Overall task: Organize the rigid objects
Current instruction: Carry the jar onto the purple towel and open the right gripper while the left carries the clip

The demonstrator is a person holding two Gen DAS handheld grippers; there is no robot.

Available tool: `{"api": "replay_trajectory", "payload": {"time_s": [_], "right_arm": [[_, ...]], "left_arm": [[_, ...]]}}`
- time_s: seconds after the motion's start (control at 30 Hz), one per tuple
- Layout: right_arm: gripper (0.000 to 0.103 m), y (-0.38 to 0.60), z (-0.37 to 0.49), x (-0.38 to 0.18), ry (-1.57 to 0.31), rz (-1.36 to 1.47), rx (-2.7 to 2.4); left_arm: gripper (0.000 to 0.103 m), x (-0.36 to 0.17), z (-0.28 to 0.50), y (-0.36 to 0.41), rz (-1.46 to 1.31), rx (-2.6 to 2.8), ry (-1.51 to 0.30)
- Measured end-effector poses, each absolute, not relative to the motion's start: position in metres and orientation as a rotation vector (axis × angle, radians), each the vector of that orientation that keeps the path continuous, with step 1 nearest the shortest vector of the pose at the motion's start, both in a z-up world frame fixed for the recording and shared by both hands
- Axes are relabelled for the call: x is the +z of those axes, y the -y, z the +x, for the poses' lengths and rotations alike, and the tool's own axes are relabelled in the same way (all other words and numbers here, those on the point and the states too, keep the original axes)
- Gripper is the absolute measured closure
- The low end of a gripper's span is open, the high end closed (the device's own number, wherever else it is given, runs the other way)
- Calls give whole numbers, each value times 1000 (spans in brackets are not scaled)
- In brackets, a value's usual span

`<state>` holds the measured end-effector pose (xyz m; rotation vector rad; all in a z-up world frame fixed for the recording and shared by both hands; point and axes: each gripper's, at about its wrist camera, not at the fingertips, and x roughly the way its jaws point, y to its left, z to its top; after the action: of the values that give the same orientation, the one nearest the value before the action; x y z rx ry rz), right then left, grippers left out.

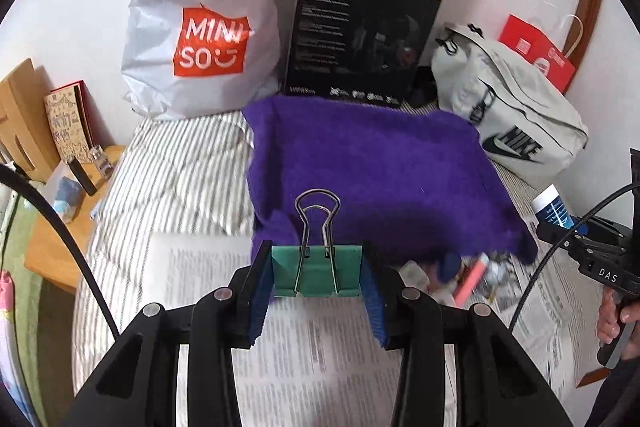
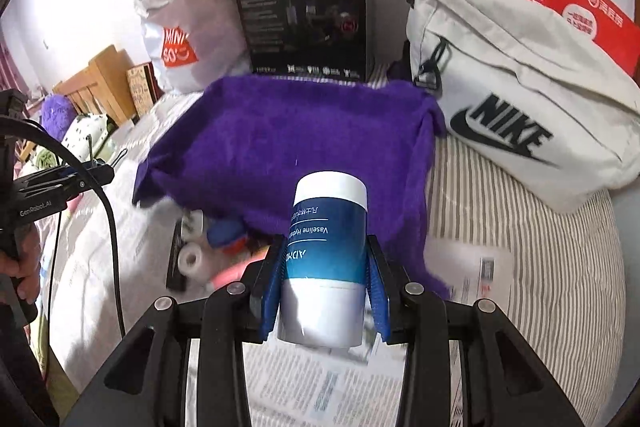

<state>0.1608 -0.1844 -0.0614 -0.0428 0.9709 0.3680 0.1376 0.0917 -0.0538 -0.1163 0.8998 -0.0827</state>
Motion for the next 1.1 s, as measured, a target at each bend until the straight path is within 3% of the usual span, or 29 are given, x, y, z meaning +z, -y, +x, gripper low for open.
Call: {"api": "replay_trajectory", "payload": {"time_s": [0.4,0.63,1.1], "right_arm": [[65,176,246,-77,-970,-63,353],[65,161,308,-121,-1052,-132,315],[63,155,336,-154,-1140,-141,300]], "left_arm": [[64,-63,192,-95,-151,-98,-914],[64,-73,199,-107,-182,-84,-933],[64,-82,208,-108,-186,-93,-941]]}}
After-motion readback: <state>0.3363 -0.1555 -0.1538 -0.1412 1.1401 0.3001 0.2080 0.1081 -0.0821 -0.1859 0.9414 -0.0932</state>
